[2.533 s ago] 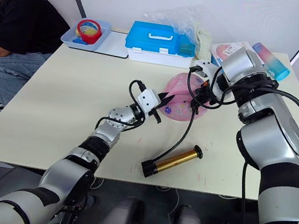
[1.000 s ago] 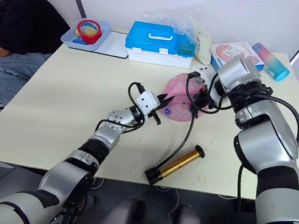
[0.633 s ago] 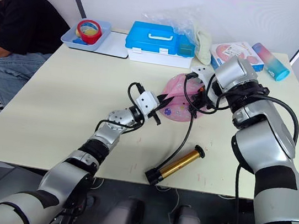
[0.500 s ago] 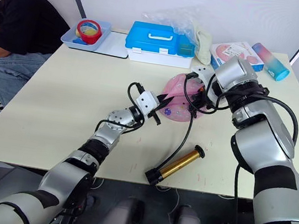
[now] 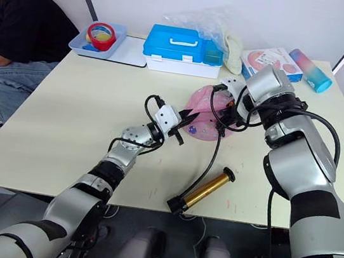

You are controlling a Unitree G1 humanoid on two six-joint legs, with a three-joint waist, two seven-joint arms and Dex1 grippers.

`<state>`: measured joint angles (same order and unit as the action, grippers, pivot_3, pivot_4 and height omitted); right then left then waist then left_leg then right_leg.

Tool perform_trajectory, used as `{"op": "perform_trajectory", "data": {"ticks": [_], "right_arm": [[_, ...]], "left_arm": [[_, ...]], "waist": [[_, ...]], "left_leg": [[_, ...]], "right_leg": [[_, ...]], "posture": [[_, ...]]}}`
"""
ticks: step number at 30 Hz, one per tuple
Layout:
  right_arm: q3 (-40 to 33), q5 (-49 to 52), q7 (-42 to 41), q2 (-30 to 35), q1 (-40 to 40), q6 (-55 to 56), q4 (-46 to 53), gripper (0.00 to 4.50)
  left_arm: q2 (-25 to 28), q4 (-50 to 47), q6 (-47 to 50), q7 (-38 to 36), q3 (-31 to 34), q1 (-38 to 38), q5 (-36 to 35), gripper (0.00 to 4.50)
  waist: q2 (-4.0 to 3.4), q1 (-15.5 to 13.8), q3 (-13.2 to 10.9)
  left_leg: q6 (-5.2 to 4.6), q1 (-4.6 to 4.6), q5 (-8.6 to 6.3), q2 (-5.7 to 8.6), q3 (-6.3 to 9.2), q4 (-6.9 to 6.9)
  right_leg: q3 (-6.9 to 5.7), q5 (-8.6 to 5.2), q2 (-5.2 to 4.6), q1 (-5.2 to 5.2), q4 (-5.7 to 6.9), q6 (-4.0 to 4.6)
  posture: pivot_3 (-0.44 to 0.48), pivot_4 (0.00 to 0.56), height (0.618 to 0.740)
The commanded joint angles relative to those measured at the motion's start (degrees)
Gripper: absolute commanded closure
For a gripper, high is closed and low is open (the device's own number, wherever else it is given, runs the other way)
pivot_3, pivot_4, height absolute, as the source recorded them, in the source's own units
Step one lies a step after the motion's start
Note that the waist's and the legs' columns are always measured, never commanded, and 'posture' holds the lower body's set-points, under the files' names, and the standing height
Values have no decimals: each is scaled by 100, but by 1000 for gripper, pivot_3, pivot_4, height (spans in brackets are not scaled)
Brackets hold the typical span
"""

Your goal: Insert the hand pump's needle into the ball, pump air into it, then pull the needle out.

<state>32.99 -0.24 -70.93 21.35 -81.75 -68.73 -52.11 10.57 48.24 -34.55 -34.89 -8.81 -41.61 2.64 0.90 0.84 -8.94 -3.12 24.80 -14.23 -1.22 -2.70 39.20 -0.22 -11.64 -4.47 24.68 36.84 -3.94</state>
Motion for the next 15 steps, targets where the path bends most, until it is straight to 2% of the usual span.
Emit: {"op": "perform_trajectory", "data": {"ticks": [1,15], "right_arm": [[-81,-33,61,-167,-189,146,122,4221],[-391,-35,261,-626,-213,294,110,4221]], "left_arm": [[-129,-292,26,-384,-154,70,-103,4461],[-226,-410,367,-674,-118,148,-323,4461]], "waist": [[0,9,0],[0,48,0]], "left_leg": [[0,-1,0,0,0,0],[0,-5,0,-2,2,0]], "right_leg": [[0,0,0,0,0,0],[4,0,2,0,3,0]], "posture": [[0,150,740],[0,150,740]]}}
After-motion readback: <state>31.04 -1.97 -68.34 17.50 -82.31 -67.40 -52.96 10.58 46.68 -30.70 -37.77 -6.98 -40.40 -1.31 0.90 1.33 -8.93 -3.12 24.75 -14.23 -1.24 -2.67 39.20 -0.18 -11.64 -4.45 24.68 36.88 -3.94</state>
